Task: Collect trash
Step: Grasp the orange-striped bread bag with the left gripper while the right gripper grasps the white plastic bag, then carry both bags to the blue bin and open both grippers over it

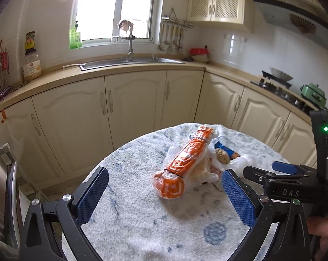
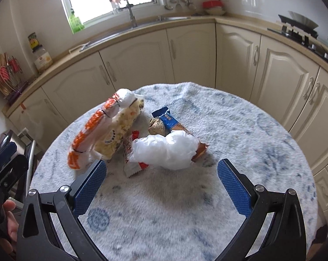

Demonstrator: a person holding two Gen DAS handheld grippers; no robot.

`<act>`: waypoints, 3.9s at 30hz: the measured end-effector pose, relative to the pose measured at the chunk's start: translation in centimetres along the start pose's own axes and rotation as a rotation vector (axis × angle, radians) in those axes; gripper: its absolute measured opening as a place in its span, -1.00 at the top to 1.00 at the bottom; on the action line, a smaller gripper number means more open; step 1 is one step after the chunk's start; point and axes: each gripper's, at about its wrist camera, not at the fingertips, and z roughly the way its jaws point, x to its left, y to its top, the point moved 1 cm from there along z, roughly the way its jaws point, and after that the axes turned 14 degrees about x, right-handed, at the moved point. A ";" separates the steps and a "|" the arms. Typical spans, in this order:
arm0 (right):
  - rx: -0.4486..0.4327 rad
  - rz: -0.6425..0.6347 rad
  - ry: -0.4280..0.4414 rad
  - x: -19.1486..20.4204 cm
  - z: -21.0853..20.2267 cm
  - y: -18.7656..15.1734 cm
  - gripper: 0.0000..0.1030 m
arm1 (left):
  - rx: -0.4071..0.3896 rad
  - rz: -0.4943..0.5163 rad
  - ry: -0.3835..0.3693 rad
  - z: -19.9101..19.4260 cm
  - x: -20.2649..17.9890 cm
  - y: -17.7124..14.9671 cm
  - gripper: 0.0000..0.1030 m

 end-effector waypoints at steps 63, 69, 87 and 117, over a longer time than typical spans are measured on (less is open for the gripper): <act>-0.188 -0.009 0.123 -5.1 -11.3 -8.1 -0.29 | -0.025 0.094 -0.173 -3.3 -2.8 -1.6 0.51; -0.250 0.014 0.113 -7.3 -15.0 -10.6 -0.29 | -0.070 0.140 -0.193 -6.8 -5.0 -3.8 0.51; -0.411 0.170 -0.009 -16.6 -25.0 -17.3 -0.29 | -0.094 0.287 -0.360 -11.5 -14.9 -6.8 0.51; -0.271 0.656 -0.147 -39.3 -20.9 -29.2 -0.29 | 0.387 0.597 -0.579 3.4 -44.0 -6.2 0.51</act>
